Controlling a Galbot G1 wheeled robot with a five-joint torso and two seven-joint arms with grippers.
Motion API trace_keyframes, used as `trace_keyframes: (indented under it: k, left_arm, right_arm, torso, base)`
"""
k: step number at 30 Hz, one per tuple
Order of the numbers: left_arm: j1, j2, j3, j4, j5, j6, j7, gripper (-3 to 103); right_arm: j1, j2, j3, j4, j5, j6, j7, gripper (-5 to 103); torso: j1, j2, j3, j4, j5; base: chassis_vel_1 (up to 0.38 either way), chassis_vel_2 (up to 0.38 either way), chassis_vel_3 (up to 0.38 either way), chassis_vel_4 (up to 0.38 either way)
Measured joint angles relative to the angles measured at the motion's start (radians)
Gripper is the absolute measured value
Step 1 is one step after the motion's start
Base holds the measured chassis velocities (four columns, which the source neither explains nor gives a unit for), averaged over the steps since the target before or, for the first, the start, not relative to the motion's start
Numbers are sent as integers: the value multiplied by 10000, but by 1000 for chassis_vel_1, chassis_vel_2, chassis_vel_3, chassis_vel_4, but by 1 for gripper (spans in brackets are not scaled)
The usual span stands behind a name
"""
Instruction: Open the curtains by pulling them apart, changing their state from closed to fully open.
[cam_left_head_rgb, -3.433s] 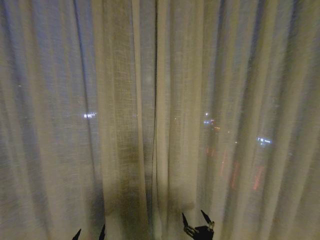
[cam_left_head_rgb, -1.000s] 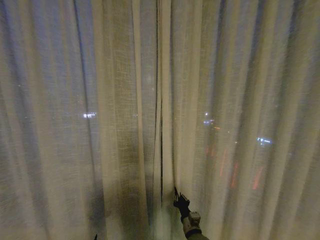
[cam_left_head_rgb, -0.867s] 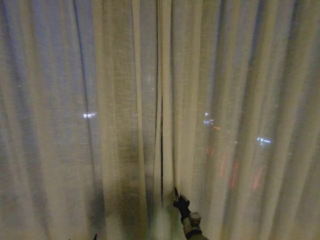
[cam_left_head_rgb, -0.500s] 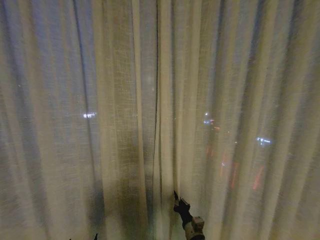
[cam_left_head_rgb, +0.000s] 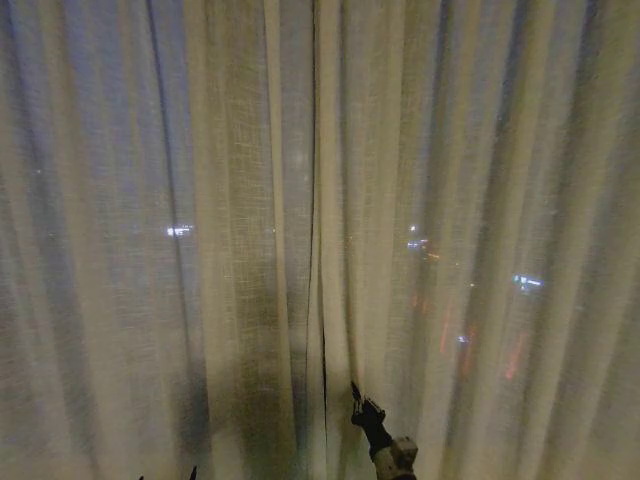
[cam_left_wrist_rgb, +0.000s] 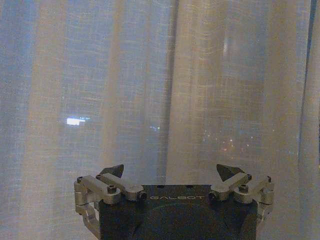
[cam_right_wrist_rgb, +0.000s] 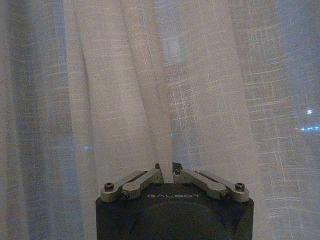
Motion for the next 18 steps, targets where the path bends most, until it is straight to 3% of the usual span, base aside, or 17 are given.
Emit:
trace_keyframes:
  k: [11,18]
  left_arm:
    - [52,-5,54,-89,47,-48,9,100]
    - [31,-12,94,-89,76,-48,12,100]
  right_arm:
    - [-167,0,155,217,148,10,-49,0]
    - [-272,1,287,285,143,24,-228,0]
  torso:
    - [0,0,0,0,0]
    - [0,0,0,1,-1]
  base:
    - [-4,-6,5,4]
    - [-90,-91,91,105]
